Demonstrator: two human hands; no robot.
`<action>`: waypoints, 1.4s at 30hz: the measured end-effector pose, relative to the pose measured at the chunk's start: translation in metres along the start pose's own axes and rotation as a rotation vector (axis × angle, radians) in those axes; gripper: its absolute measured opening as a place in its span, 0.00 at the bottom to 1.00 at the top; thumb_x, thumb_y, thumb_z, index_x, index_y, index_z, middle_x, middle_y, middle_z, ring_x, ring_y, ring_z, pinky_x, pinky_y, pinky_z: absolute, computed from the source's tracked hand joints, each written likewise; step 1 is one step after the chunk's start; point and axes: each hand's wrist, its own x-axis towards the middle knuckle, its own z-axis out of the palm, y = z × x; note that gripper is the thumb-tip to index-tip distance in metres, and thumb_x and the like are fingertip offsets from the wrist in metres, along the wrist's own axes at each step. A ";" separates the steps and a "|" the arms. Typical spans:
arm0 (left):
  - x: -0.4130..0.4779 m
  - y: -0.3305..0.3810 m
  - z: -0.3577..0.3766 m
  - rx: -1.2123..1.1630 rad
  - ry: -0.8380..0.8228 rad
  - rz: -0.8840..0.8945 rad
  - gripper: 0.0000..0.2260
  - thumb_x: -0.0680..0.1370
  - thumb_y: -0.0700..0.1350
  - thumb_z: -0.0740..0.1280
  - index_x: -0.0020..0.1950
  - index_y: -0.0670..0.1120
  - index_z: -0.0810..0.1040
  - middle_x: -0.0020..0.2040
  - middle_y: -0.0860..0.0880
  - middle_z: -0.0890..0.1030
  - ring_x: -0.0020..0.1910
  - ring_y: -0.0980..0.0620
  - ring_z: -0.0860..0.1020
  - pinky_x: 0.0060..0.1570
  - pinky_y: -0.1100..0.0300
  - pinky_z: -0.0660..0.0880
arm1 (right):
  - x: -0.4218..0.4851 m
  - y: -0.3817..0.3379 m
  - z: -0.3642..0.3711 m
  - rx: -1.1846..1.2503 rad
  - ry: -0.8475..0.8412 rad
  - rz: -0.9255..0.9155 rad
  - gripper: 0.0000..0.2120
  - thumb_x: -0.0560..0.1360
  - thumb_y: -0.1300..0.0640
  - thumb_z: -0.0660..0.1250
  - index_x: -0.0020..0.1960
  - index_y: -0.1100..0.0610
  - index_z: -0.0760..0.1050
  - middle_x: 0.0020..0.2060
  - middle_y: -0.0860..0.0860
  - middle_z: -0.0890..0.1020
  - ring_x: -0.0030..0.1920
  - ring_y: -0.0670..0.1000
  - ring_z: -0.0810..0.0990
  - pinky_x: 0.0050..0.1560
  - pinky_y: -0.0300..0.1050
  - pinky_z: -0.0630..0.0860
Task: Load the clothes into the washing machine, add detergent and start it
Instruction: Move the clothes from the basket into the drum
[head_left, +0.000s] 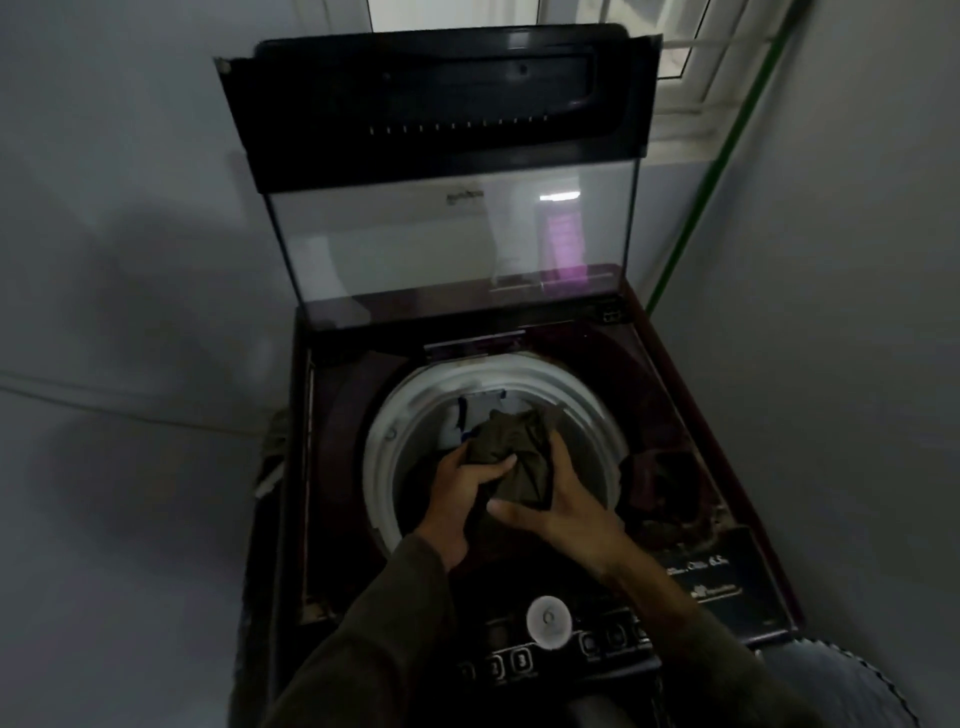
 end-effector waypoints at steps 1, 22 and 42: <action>0.004 0.000 -0.008 0.015 -0.016 -0.010 0.14 0.74 0.38 0.72 0.59 0.45 0.83 0.56 0.43 0.84 0.56 0.41 0.82 0.55 0.47 0.78 | 0.008 0.003 0.001 -0.057 -0.039 -0.061 0.48 0.70 0.51 0.78 0.75 0.37 0.48 0.66 0.32 0.68 0.62 0.29 0.70 0.55 0.28 0.72; 0.070 -0.041 -0.086 0.687 0.120 -0.092 0.23 0.76 0.43 0.69 0.71 0.49 0.72 0.66 0.45 0.78 0.65 0.45 0.75 0.69 0.47 0.70 | 0.110 0.054 0.048 -0.754 -0.108 0.080 0.38 0.71 0.46 0.69 0.77 0.49 0.58 0.72 0.60 0.62 0.69 0.64 0.68 0.69 0.53 0.67; 0.078 -0.052 -0.088 0.911 0.147 -0.188 0.19 0.80 0.38 0.62 0.72 0.40 0.70 0.70 0.39 0.73 0.69 0.41 0.71 0.72 0.51 0.64 | 0.153 0.086 0.072 -0.717 -0.073 0.210 0.17 0.81 0.56 0.63 0.67 0.62 0.74 0.65 0.61 0.76 0.66 0.59 0.74 0.68 0.47 0.67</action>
